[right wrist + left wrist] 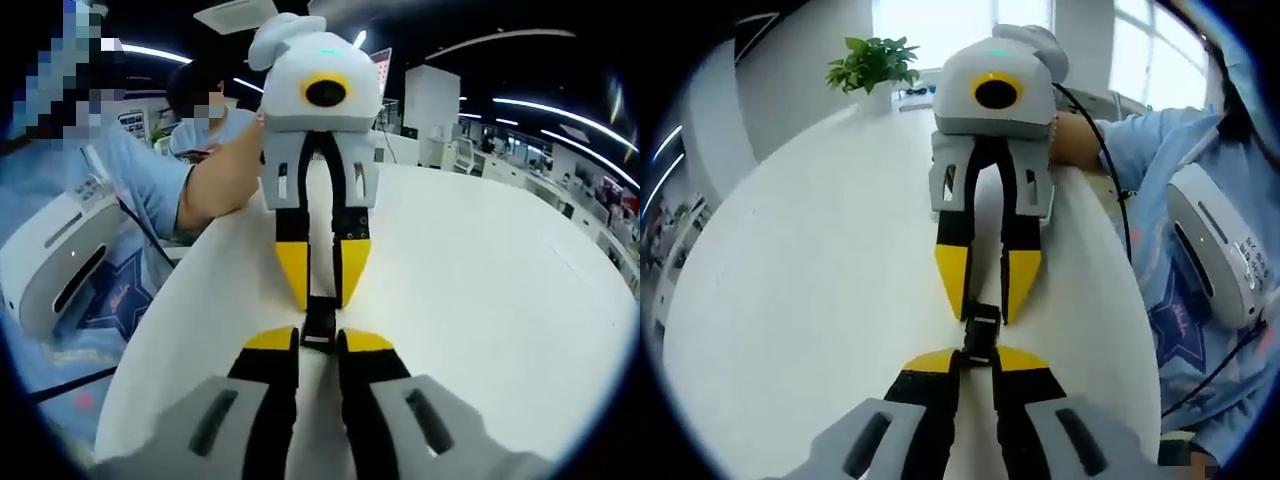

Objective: Snap the two parts of the plastic buckle together until the buckle closes and remains connected.

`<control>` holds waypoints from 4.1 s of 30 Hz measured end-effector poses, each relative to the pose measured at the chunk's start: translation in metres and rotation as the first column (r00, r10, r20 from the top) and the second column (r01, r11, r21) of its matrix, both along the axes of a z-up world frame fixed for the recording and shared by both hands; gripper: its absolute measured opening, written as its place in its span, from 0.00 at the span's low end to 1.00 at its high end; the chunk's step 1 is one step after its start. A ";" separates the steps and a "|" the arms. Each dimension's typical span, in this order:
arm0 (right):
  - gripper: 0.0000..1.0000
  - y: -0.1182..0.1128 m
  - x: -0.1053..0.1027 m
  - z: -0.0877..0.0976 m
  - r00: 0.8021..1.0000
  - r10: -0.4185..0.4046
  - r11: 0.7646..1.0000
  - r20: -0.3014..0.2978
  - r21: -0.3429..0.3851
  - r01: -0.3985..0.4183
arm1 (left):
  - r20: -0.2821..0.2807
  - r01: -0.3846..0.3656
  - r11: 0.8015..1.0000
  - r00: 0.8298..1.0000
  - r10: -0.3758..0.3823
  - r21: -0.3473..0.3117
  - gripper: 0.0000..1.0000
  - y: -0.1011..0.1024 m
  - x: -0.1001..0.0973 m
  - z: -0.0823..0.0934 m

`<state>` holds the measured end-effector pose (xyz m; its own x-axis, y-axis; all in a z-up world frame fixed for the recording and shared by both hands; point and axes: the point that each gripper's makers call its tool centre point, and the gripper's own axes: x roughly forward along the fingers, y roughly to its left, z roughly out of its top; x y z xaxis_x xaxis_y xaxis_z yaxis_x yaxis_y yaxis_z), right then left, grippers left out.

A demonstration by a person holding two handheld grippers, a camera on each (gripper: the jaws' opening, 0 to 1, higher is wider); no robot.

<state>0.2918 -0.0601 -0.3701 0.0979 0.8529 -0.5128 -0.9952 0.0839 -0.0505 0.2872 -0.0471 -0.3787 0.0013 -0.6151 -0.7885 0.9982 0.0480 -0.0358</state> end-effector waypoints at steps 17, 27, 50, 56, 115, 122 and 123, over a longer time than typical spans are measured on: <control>0.12 -0.004 0.001 0.000 1.000 0.015 1.000 0.003 -0.011 -0.015 | 0.006 0.068 0.997 0.998 -0.068 -0.040 0.13 0.001 -0.004 0.001; 0.12 -0.006 -0.002 0.000 0.999 0.042 0.999 -0.001 0.006 -0.042 | 0.004 0.095 0.994 0.996 -0.095 -0.062 0.13 -0.001 -0.007 0.002; 0.12 -0.024 -0.002 0.000 0.999 0.037 0.999 0.007 -0.013 -0.037 | 0.038 0.099 0.991 0.995 -0.096 -0.095 0.12 -0.013 0.000 0.005; 0.14 -0.026 0.000 0.000 0.999 0.039 0.999 0.015 -0.012 -0.039 | 0.023 0.095 0.989 0.995 -0.093 -0.111 0.12 -0.016 0.000 0.004; 0.12 -0.035 0.043 0.001 0.998 -0.062 0.997 -0.021 0.036 0.063 | -0.003 0.023 0.957 1.000 -0.025 -0.290 0.12 -0.026 0.035 0.004; 0.12 -0.032 0.052 0.000 0.997 -0.074 0.997 -0.023 0.022 0.074 | -0.005 0.005 0.953 1.000 -0.007 -0.302 0.12 -0.025 0.044 0.005; 0.12 -0.032 0.054 0.000 0.997 -0.076 0.997 -0.023 0.018 0.077 | -0.006 0.004 0.953 1.000 -0.006 -0.304 0.12 -0.024 0.047 0.006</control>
